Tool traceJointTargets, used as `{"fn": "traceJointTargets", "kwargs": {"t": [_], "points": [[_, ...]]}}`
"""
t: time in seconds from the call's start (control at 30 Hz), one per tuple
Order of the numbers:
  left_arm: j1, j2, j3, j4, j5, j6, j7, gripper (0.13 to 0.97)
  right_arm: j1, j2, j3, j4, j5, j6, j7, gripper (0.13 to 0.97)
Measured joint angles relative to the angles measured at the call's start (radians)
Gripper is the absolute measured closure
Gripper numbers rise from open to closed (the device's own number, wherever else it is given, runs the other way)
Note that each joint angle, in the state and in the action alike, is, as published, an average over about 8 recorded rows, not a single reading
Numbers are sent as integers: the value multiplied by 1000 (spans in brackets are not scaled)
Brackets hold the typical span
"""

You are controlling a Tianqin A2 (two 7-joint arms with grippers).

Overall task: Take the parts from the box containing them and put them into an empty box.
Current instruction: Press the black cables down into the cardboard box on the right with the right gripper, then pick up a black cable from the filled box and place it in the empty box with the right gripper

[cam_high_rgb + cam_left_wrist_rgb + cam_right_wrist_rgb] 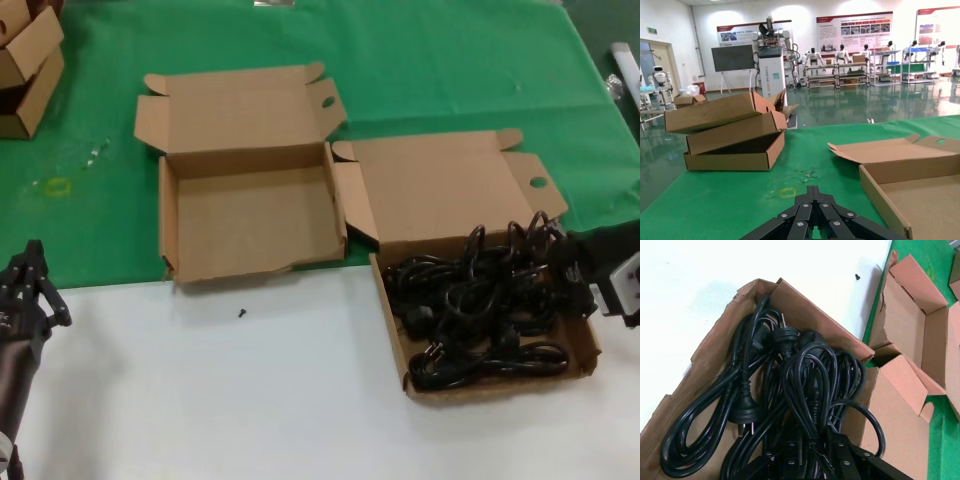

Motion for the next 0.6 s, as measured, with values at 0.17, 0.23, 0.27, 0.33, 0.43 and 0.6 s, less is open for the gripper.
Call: {"fn": "traceJointTargets", "kwargs": {"t": [0.17, 0.23, 0.27, 0.33, 0.43, 0.6], "points": [[0, 0, 0, 0, 0, 0, 0, 955, 4, 4, 2, 3, 4, -11, 17, 838], [0, 0, 0, 0, 0, 0, 0, 955, 8, 8, 4, 10, 6, -18, 36, 853], [0, 0, 0, 0, 0, 0, 0, 955, 10, 10, 4, 16, 7, -22, 48, 861], [0, 0, 0, 0, 0, 0, 0, 955, 16, 15, 5, 30, 9, -33, 79, 877], [0, 0, 0, 0, 0, 0, 0, 955, 29, 23, 7, 59, 10, -50, 137, 877], [0, 0, 0, 0, 0, 0, 0, 955, 62, 25, 11, 113, 7, -67, 244, 878]]}}
